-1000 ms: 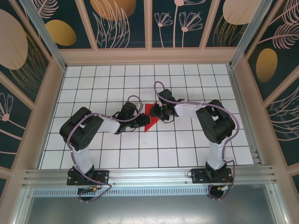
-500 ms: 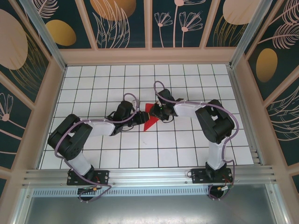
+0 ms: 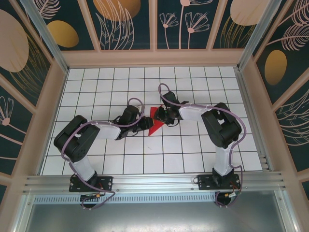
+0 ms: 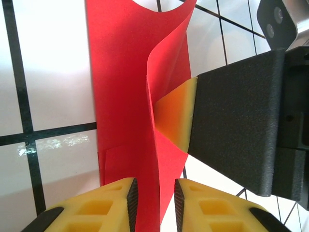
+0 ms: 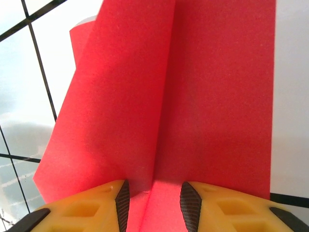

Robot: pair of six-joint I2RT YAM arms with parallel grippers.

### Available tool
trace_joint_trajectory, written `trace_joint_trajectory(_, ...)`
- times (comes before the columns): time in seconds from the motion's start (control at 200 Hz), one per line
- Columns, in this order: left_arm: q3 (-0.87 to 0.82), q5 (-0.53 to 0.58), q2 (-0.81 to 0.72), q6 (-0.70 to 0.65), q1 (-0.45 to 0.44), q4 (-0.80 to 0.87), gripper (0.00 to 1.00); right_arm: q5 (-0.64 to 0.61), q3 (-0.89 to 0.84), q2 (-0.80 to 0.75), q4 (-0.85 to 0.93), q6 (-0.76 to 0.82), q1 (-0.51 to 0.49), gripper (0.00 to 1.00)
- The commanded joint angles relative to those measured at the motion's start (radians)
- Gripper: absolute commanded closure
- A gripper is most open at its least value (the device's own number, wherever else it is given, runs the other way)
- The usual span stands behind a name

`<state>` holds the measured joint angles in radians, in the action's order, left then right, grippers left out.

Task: Fold a paper plane with a square sheet of paper (pick it up from the middle)
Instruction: Fourth fold the wing at the center of the table.

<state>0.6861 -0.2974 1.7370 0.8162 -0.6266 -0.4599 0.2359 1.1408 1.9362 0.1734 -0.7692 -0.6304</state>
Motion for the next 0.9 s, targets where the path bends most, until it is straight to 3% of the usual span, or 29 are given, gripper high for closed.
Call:
trace_joint_trajectory(0.0,-0.015,0.044,-0.067,-0.015,0.003,-0.020,0.72,-0.126,-0.033,0.119,0.116,-0.019,-0.002,0.59)
trace_joint_trajectory(0.225,-0.065,0.003,-0.125,-0.004,0.003,-0.099,0.76,-0.128,-0.023,0.134,0.127,-0.039,-0.002,0.57)
trace_joint_trajectory(0.565,0.005,-0.061,0.000,-0.009,0.002,-0.083,0.82,-0.129,-0.024,0.138,0.131,-0.043,-0.003,0.56)
trace_joint_trajectory(0.896,0.036,0.004,0.055,-0.038,0.002,-0.023,0.84,-0.131,-0.026,0.138,0.132,-0.047,-0.003,0.56)
